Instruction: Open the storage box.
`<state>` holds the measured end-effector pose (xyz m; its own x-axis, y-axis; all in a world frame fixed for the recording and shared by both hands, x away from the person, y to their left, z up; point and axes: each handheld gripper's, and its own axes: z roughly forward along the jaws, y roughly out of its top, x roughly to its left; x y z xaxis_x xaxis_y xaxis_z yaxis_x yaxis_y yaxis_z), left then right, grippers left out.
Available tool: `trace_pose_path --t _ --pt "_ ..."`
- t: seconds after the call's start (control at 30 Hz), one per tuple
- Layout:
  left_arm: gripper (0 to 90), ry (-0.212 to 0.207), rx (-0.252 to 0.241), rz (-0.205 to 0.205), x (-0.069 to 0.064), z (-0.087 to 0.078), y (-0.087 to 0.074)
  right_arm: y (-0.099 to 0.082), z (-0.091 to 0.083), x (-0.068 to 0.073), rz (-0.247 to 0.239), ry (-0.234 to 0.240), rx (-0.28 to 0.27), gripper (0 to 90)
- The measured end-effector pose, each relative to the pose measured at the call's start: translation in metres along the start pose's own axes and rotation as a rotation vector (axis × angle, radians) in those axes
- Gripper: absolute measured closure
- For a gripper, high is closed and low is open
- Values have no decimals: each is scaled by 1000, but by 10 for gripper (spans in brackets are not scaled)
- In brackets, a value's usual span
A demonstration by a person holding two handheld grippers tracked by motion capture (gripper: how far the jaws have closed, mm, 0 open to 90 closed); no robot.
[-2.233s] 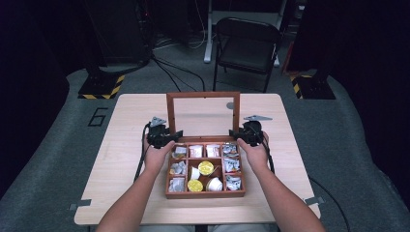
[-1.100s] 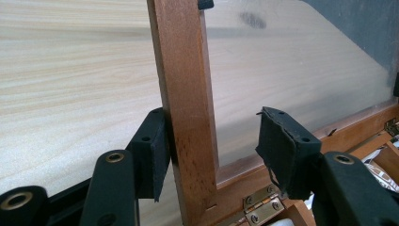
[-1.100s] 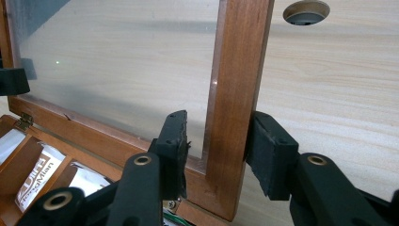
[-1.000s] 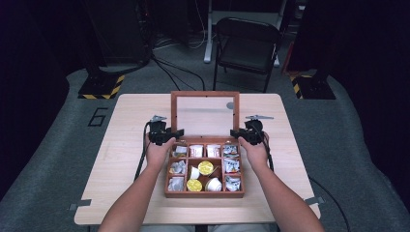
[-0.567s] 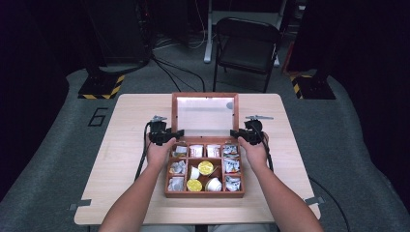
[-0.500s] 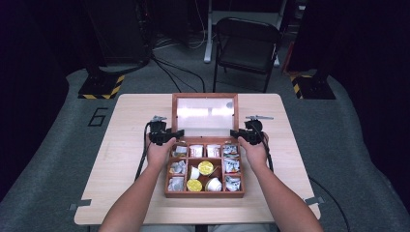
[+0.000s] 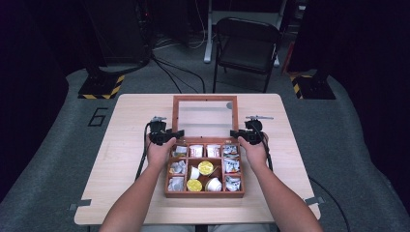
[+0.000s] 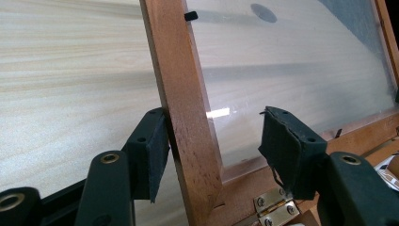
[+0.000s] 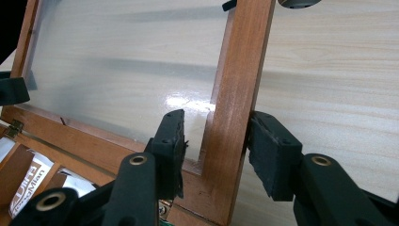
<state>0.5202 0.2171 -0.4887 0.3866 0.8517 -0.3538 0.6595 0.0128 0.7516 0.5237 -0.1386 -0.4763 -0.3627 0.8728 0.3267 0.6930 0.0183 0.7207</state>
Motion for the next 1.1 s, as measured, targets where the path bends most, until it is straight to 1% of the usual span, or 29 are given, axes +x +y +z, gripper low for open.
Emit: trace_pose_path --t 0.13,0.23,0.33,0.37,0.6,0.7,0.77,0.8,1.03,1.1 --pt "424 -1 1 -2 0 0 0 0 0 -1 1 5 4 564" --pt "423 -3 2 -5 1 0 0 2 1 0 6 1 21 563" --pt "423 -3 2 -6 1 1 0 3 1 0 7 1 22 563" --pt "423 -6 3 -10 2 1 0 3 2 -1 16 6 27 563" --pt "423 -8 6 -17 2 1 0 3 2 -2 23 13 25 563" --pt "423 -13 7 -31 3 2 -1 3 3 -3 38 17 33 563" --pt "423 -13 10 -30 3 2 -1 3 2 -3 45 19 38 562" --pt "423 -17 9 -33 4 2 -1 2 3 -4 35 22 30 562" --pt "421 -22 15 -42 5 3 -1 2 4 -5 65 28 37 558" --pt "421 -23 17 -43 6 3 -1 2 5 -6 59 29 33 558"
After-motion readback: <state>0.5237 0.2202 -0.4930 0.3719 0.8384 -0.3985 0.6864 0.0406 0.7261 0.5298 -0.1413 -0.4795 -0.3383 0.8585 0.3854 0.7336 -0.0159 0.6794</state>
